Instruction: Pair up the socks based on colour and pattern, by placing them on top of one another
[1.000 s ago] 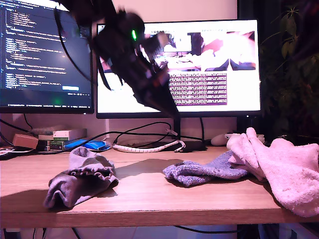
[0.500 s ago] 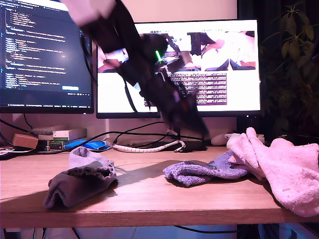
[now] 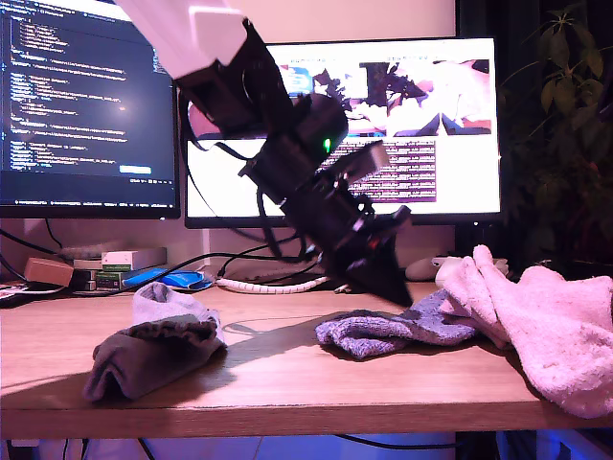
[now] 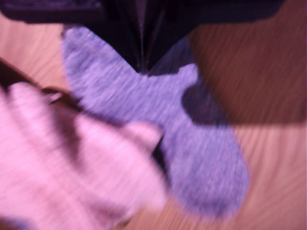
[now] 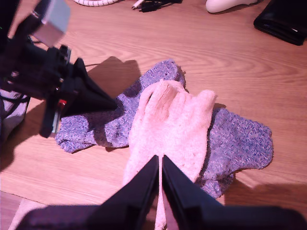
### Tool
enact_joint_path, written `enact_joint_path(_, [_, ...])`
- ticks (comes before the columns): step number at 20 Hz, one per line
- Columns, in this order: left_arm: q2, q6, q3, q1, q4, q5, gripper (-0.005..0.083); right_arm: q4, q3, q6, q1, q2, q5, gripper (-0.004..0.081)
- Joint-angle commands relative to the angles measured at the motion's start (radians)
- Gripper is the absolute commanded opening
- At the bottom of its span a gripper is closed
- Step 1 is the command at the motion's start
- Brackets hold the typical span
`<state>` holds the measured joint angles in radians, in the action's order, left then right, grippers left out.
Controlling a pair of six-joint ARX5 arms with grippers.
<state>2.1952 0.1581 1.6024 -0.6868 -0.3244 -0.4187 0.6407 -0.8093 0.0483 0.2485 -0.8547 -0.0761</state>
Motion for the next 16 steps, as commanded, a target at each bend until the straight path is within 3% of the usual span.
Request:
enact_joint_path(1, [0.038,-0.033,-0.003,-0.004,-0.003,0.013,-0.0024,-0.006,0.005,-0.004,0.0,0.003,-0.003,-0.0011])
enact_joint_path(8, [0.038,-0.106,-0.003,-0.006,-0.135,0.103,-0.0024,-0.001,0.005,-0.022,0.0,0.003,-0.003,-0.0011])
enact_joint_path(16, [0.037,-0.145,0.023,0.008,-0.497,0.308,-0.0024,0.0,0.005,-0.05,0.0,0.003,-0.003,-0.0011])
